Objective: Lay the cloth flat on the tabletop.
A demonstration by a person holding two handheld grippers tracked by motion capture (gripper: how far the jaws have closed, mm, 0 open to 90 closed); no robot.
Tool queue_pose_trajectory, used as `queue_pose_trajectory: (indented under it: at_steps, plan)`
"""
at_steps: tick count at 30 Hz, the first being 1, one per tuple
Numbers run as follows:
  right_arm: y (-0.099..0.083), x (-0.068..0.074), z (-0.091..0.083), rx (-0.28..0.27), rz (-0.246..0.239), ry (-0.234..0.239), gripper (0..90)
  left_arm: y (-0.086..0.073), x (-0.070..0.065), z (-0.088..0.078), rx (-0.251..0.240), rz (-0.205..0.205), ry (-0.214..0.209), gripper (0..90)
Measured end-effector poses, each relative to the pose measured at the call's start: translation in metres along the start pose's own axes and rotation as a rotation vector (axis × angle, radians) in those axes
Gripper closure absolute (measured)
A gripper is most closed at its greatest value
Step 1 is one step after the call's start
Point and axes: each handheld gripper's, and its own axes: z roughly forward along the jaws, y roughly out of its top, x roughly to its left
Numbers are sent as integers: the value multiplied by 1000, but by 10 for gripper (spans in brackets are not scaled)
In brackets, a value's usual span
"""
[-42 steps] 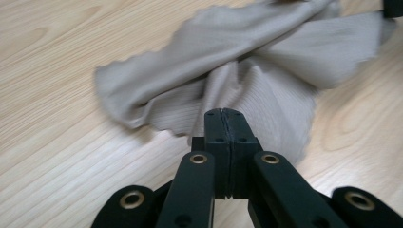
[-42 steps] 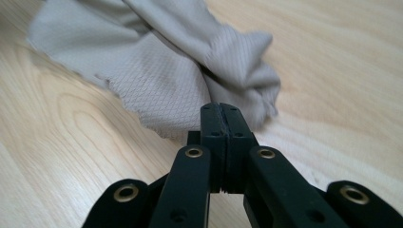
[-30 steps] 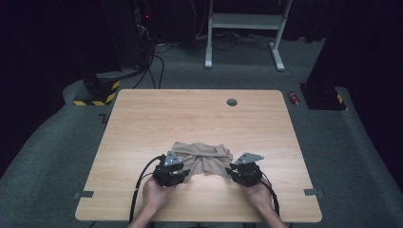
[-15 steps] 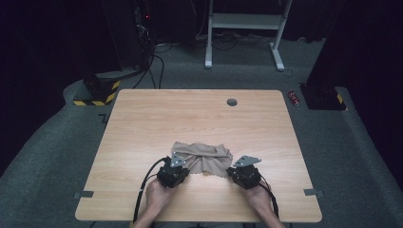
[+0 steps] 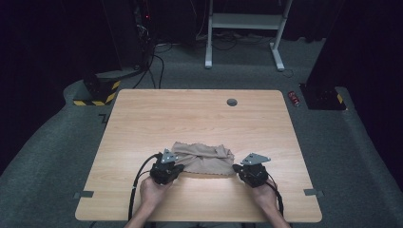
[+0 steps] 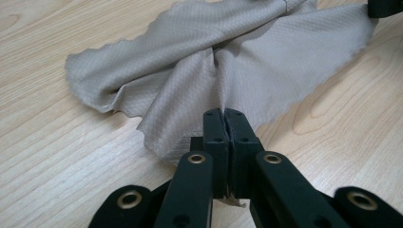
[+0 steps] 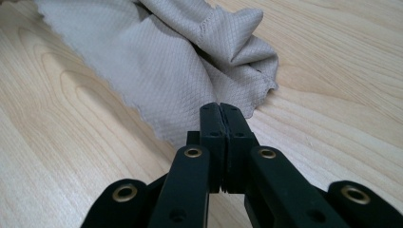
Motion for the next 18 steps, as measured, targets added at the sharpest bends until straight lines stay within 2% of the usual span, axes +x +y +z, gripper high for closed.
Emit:
queue_pose_trajectory:
  at_steps: [6,9,12,13,18]
  plan:
    - [-3,4,-4,4,-6,15,885,-4,0,-4,6,2,-18,883]
    - [-9,11,-6,17,-24,31,884,-14,-5,-7,24,0,-34,883]
    - [-14,14,-7,25,-21,41,883,-19,-7,-7,32,3,-39,882]
    - [-18,17,-8,35,-22,51,883,-22,-9,-8,40,20,-31,882]
    - [-22,24,-7,44,-39,61,869,-27,-12,-5,60,18,-38,878]
